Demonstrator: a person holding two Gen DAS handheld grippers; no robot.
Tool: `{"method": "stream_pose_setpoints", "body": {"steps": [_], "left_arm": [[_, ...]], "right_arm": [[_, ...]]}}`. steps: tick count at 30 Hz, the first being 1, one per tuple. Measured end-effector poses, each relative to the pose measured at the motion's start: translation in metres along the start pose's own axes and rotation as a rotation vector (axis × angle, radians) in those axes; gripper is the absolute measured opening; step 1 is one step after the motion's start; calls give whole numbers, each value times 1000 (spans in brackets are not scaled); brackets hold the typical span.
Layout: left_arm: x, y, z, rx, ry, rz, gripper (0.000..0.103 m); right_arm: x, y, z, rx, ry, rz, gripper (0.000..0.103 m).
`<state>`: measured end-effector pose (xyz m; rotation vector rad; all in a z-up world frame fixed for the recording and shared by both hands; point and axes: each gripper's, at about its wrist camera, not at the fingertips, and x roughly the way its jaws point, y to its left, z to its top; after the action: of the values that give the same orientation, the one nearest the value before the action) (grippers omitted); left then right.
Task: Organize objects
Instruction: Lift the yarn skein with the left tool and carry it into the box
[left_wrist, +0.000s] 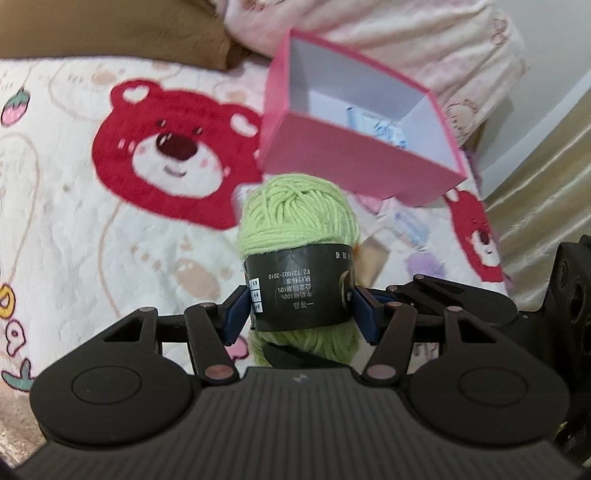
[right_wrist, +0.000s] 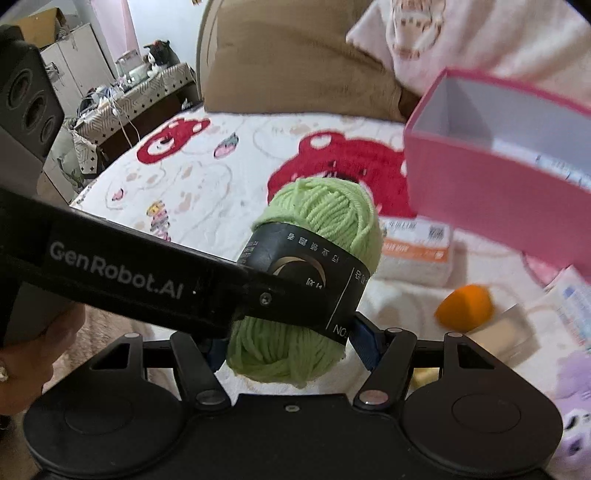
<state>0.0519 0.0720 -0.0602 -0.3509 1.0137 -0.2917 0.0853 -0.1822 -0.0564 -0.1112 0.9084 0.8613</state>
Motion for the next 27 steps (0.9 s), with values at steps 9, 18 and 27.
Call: {"method": "stream_pose_setpoints", "body": {"steps": [9,18,27], "left_arm": [[-28,-45,41,106,-58,-7,58],[-48,-85,111,203,-173,-62,58],[6,-101,189,186,-165,-86,58]], "right_arm": [[-46,-4,32,-65,-100,-78,71],[-88,-25,97,-105,-205,-181,71],[-77,-87,153,-81,-199,-226,71]]}}
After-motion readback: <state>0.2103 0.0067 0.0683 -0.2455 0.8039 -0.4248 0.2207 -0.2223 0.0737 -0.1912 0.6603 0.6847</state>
